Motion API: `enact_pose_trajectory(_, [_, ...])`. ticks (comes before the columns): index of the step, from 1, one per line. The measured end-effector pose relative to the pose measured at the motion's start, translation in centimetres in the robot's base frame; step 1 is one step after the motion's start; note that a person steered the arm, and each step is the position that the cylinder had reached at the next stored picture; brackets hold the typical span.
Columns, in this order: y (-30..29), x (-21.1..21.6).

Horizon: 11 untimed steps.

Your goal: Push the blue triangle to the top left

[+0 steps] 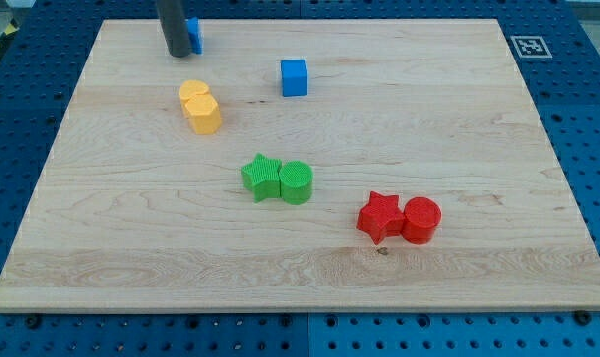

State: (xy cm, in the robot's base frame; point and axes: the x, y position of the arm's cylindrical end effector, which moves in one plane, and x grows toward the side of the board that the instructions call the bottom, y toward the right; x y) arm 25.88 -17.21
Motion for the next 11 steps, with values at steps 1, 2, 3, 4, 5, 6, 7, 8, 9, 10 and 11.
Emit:
enact_pose_trajectory(1, [0.0, -0.2])
enact_pose_trajectory(2, [2.0, 2.2])
enact_pose_trajectory(3, [4.6, 2.1])
enact_pose_trajectory(4, [5.7, -0.5])
enact_pose_trajectory(5, [5.7, -1.9])
enact_pose_trajectory(6, [5.5, -1.9])
enact_pose_trajectory(7, [3.2, -2.0])
enact_pose_trajectory(8, [0.5, -2.4])
enact_pose_trajectory(9, [-0.9, -3.4])
enact_pose_trajectory(10, [-1.6, -3.8])
enact_pose_trajectory(11, [-0.8, -3.3])
